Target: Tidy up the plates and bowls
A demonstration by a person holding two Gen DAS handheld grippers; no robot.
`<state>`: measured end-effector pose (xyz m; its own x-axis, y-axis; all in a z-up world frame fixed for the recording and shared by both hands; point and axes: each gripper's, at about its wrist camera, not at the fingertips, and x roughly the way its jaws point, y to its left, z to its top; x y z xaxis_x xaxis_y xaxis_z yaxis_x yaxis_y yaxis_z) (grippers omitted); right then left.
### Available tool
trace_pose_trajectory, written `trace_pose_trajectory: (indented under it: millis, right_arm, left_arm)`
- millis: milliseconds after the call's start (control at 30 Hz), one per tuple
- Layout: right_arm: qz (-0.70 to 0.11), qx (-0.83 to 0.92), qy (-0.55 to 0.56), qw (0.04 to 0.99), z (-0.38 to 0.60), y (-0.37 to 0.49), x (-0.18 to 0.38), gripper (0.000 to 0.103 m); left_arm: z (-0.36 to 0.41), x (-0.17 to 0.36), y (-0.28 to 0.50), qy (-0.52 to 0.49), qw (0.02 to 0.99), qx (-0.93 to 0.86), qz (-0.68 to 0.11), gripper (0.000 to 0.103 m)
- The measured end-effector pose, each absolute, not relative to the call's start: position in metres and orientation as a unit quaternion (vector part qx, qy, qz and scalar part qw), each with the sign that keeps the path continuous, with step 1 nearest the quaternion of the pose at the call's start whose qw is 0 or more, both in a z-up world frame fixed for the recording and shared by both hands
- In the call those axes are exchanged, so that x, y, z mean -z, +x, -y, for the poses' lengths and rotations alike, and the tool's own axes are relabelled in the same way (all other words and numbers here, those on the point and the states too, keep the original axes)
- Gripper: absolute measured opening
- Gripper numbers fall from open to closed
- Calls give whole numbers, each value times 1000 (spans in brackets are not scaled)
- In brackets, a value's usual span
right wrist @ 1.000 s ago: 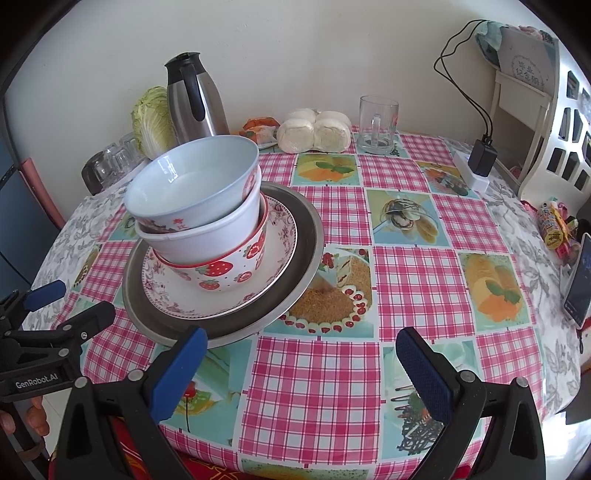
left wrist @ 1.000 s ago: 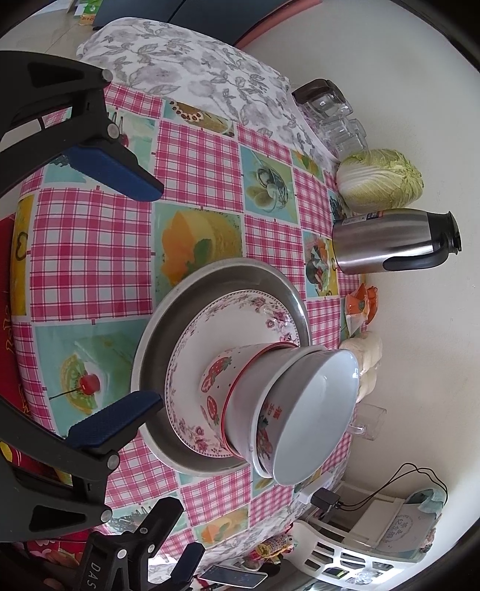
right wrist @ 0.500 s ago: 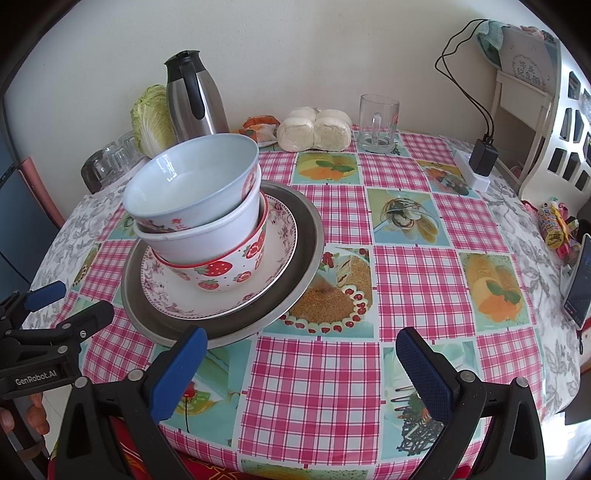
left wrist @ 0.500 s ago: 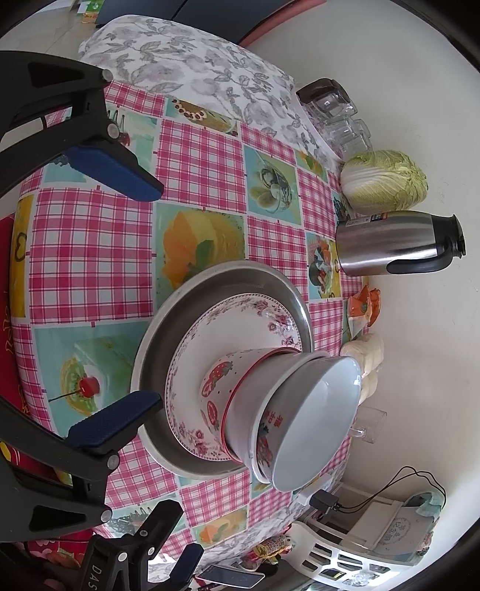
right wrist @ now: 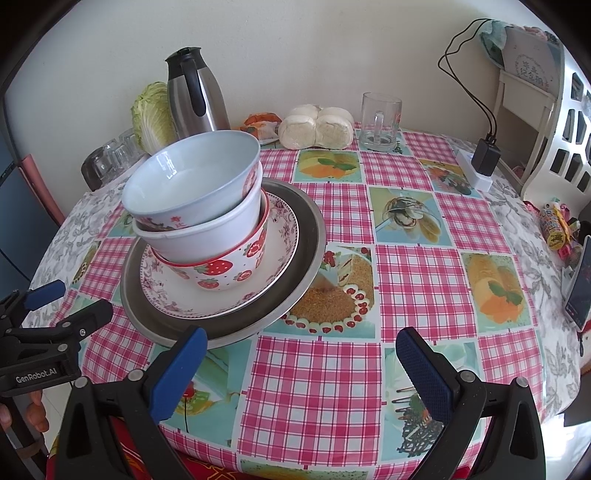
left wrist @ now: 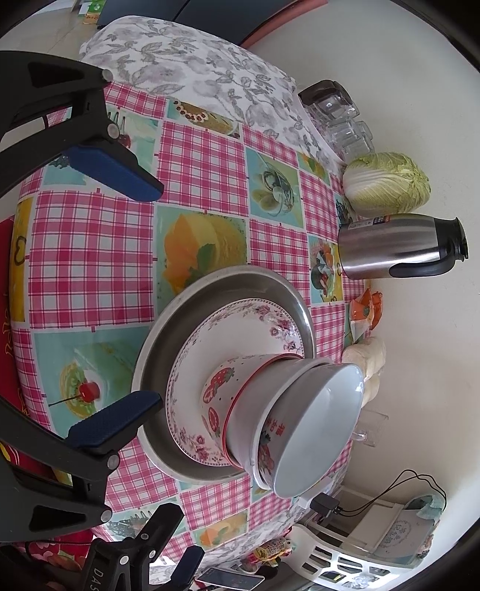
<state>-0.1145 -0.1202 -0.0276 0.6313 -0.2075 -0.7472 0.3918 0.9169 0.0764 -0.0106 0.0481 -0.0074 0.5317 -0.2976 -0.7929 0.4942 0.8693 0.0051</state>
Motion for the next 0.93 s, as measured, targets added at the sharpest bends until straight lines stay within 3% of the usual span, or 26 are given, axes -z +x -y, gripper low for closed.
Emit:
trace_pose_trajectory:
  millis: [933]
  right_arm:
    - [-396, 164, 114, 896, 120, -113, 26, 103]
  left_arm:
    - [-50, -3, -18, 107, 881, 247, -390, 102]
